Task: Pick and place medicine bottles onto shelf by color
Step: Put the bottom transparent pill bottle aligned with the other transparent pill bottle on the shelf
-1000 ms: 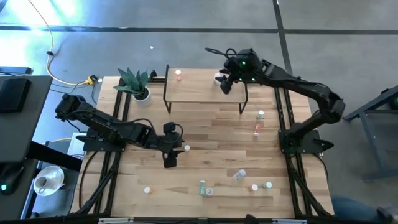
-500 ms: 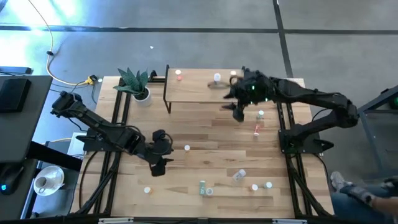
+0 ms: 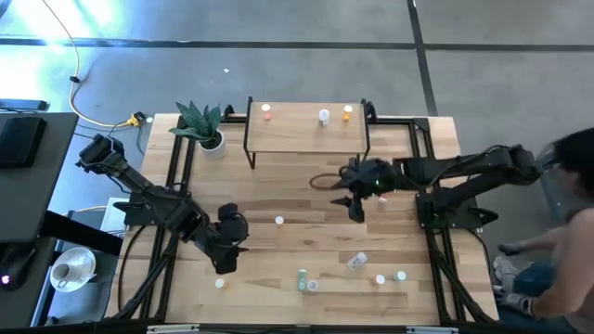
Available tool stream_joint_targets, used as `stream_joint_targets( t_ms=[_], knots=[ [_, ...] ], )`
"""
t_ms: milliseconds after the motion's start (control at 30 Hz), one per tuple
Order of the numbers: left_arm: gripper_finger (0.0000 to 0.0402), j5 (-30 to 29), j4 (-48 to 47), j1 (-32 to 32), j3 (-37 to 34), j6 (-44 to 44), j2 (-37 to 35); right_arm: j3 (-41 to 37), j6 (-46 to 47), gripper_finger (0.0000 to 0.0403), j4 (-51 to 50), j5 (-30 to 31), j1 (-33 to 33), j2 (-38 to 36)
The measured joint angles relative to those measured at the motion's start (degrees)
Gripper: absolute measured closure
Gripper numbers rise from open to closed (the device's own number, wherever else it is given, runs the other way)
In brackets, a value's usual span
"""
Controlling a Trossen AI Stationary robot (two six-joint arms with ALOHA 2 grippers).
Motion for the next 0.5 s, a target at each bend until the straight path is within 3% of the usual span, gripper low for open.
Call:
stream_joint_targets(
  t_ms=[233,367,500],
  knots=[
    [0.0216,-0.6,-0.02,-1.47,0.01,-0.86,0.0,-3.0,6.96,0.0213,0.58,9.69,8.81,0.02],
    [0.0216,-4.46,0.56,-1.29,0.02,0.49,0.24,-3.03,10.44,0.0213,-0.23,18.06,14.06,0.02],
    [0.0216,-7.81,2.85,-1.15,0.02,4.0,0.26,-3.03,10.6,0.0213,0.04,20.89,17.69,0.02]
  ],
)
